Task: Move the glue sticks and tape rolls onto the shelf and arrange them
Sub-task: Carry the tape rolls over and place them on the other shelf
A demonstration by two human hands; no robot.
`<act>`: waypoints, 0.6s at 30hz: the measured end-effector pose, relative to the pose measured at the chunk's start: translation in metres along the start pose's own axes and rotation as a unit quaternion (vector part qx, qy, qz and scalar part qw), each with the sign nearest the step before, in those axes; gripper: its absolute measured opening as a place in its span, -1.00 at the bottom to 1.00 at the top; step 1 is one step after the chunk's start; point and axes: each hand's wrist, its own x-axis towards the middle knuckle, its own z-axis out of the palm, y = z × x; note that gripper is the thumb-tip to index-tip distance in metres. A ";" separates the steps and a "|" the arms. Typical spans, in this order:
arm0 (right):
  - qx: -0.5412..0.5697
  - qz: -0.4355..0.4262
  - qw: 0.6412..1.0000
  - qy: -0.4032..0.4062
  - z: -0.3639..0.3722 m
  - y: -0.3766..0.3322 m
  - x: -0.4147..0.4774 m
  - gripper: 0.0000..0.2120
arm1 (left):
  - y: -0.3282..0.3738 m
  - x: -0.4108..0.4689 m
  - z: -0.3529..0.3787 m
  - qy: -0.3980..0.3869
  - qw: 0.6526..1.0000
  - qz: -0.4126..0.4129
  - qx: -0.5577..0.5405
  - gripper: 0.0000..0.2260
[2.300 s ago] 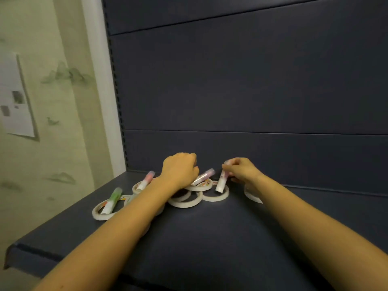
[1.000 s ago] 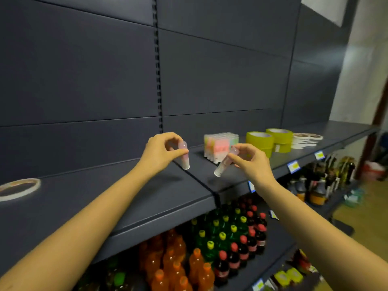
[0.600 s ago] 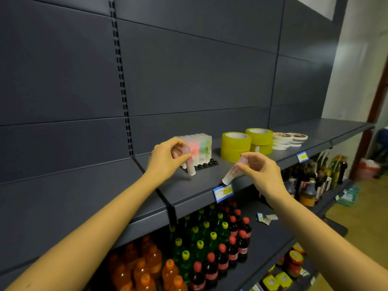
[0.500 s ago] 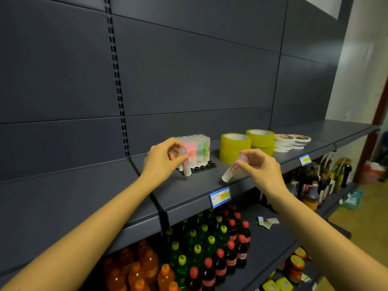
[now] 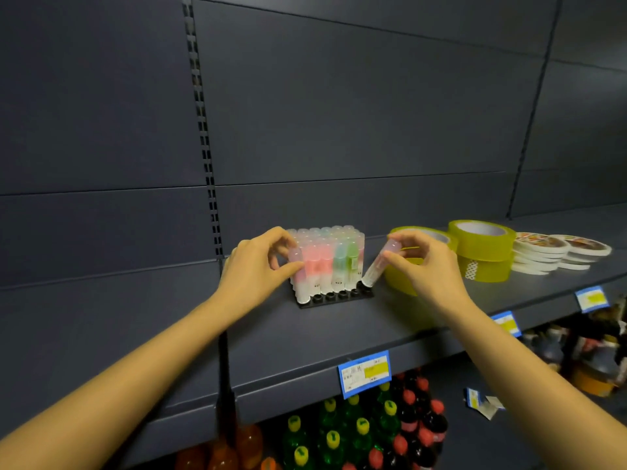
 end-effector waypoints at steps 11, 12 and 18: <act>-0.051 -0.073 0.992 -0.087 0.011 0.016 0.034 -0.76 | 0.018 -0.007 0.022 0.053 0.987 0.000 0.150 -0.79; -0.063 -0.081 0.990 -0.098 0.011 0.017 0.034 -0.76 | 0.020 -0.008 0.023 0.058 0.985 -0.003 0.161 -0.78; -0.114 -0.128 0.975 -0.139 0.007 0.016 0.040 -0.85 | 0.029 -0.016 0.030 0.073 0.971 -0.021 0.227 -0.78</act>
